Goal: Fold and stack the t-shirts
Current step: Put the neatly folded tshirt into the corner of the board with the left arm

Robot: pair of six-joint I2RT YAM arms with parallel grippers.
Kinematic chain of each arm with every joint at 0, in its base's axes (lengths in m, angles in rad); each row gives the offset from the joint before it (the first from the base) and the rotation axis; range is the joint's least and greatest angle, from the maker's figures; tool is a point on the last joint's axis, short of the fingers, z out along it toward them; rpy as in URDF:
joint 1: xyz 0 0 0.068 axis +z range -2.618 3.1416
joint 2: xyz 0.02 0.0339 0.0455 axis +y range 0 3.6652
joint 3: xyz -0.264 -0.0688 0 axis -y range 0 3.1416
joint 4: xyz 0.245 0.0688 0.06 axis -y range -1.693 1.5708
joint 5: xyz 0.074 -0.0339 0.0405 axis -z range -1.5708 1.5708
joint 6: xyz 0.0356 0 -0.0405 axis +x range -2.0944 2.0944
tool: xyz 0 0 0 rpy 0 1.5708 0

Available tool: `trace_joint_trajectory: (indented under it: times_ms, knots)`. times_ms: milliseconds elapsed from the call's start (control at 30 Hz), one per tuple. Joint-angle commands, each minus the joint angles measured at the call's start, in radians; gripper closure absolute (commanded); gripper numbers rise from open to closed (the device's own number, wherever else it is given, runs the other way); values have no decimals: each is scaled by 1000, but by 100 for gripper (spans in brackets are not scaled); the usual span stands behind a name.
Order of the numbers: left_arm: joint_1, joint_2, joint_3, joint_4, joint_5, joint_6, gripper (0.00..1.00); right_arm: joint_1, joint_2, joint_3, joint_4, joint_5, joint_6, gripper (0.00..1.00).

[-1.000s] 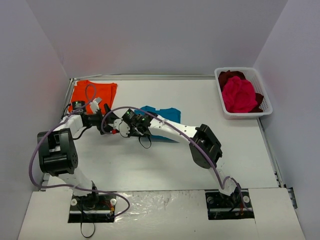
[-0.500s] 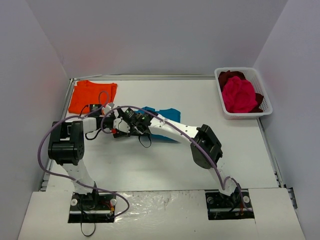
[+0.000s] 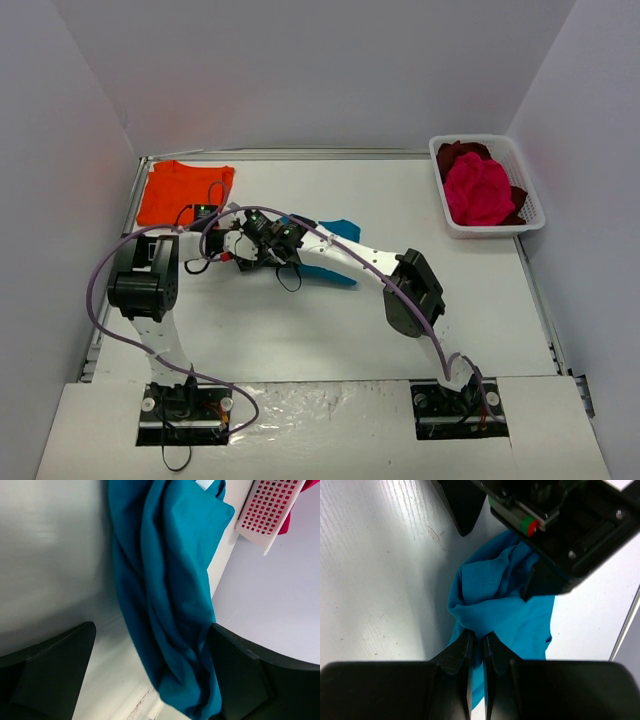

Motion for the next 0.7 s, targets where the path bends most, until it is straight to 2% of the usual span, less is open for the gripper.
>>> trace_joint_trajectory:
  times_ms: [0, 200, 300, 333, 367, 467, 500, 567, 600, 667]
  knots:
    - [-35, 16, 37, 46, -57, -42, 6, -1, 11, 26, -41, 12, 3, 100]
    - [-56, 64, 81, 78, -28, -52, 6, -1, 20, 29, -44, 5, 3, 100]
    - [-66, 99, 112, 46, -12, 2, 4, 1, 26, 35, -47, 5, 4, 100]
    - [-66, 107, 114, 52, -5, 4, 12, 1, 27, 38, -48, 5, 4, 100]
    - [-66, 111, 112, 55, -5, 1, 26, 1, 29, 38, -48, 5, 4, 100]
    - [-67, 121, 114, 64, -3, 2, 52, 1, 32, 38, -51, 3, 4, 100]
    - [-67, 124, 117, 67, 0, 1, 71, 1, 34, 40, -51, 3, 4, 100]
    - [-67, 125, 118, 87, 12, -13, 91, 1, 40, 44, -55, 0, 6, 100]
    - [-69, 125, 117, 100, 18, -24, 97, 2, 43, 44, -55, 0, 7, 100]
    - [-69, 128, 114, 162, 47, -68, 98, 2, 50, 49, -58, 6, 6, 100]
